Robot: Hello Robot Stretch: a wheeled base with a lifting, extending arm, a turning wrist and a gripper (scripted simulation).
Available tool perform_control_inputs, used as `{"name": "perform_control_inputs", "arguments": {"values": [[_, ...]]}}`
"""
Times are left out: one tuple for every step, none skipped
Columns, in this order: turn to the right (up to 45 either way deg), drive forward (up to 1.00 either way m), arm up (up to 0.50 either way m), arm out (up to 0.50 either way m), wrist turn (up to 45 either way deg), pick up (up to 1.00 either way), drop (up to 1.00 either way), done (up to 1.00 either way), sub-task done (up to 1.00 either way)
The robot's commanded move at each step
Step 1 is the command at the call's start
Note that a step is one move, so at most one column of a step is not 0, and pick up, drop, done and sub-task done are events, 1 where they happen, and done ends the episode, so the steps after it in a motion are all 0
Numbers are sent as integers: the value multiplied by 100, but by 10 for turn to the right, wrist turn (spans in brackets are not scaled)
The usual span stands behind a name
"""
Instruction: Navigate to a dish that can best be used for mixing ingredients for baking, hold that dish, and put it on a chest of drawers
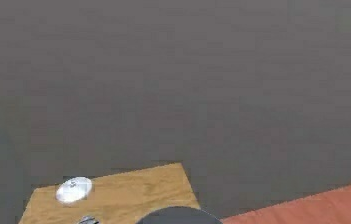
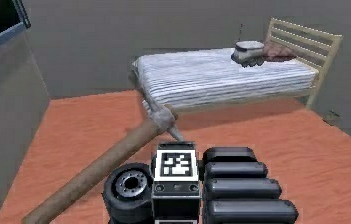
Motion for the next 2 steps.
{"name": "perform_control_inputs", "arguments": {"values": [[-240,0,0,0,0,0,0,0,0],[-450,0,0,0,0,0,0,0,0]]}}
